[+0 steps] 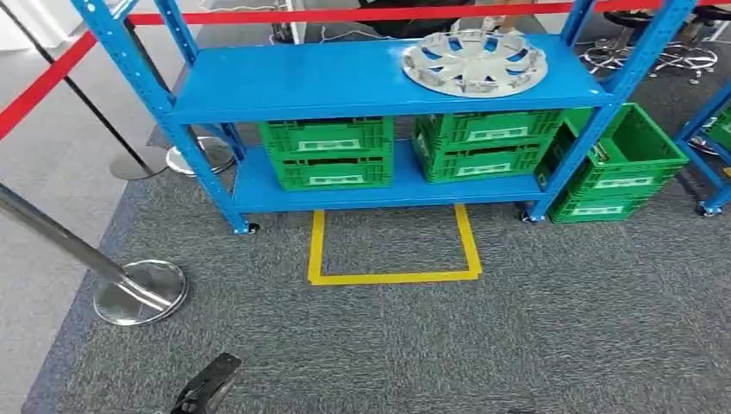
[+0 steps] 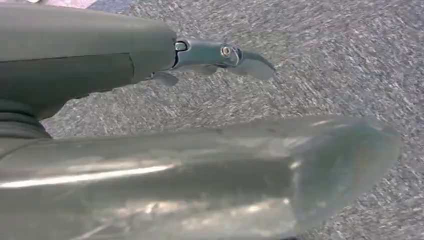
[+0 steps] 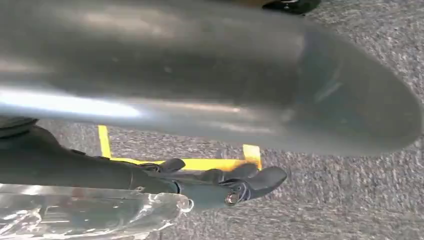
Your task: Take the parts from the cabinet and place them on the table.
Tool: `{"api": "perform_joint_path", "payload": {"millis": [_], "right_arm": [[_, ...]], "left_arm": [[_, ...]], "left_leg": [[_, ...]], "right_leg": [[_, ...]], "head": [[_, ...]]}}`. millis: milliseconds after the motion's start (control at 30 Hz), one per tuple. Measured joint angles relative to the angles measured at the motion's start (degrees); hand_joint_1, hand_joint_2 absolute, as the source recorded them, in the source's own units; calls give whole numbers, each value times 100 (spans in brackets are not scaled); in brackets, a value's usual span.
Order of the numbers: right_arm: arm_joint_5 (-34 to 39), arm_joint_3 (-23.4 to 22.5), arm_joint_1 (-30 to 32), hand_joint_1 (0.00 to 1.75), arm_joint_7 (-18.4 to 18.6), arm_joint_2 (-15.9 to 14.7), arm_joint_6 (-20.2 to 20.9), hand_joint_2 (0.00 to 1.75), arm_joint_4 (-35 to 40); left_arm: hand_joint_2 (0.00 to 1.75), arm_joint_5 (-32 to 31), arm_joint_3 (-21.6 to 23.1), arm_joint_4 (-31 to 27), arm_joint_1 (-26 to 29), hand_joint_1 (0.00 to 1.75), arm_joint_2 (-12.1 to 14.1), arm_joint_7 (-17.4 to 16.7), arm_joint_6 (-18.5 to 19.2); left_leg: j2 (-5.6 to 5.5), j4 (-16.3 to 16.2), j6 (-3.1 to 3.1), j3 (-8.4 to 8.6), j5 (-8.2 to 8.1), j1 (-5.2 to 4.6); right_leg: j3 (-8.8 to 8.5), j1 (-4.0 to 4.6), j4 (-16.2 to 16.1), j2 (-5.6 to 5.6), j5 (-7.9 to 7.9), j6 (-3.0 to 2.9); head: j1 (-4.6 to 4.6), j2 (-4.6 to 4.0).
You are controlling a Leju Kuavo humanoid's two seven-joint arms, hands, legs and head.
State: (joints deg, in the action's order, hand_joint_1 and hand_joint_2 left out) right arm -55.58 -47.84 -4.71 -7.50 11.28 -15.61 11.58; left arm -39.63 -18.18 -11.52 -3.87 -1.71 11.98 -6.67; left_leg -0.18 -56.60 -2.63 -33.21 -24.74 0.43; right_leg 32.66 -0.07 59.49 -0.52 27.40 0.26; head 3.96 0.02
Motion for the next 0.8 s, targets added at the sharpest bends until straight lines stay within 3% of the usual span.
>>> {"api": "perform_joint_path", "payload": {"millis": [133,300,800], "right_arm": [[0,0,1,0,0,0,-2,0,0],[2,0,6,0,0,0,4,0,-2],[4,0,10,0,0,2,11,0,-7]], "left_arm": [[0,2,-7,0,18,0,13,0,-4],[0,0,-13,0,21,0,11,0,-4],[0,2,-33,0,22,0,11,0,-4]], "left_leg": [[-2,0,57,-1,0,-10],[-1,-4,88,-1,-1,-13],[-1,1,106,3,16,-5]], "right_leg": [[-50,-3,-100,-2,-51,82],[-71,-9,-139,0,-77,130],[-67,3,-134,-1,-81,136]], "head": [[-4,0],[-4,0],[-2,0]]}}
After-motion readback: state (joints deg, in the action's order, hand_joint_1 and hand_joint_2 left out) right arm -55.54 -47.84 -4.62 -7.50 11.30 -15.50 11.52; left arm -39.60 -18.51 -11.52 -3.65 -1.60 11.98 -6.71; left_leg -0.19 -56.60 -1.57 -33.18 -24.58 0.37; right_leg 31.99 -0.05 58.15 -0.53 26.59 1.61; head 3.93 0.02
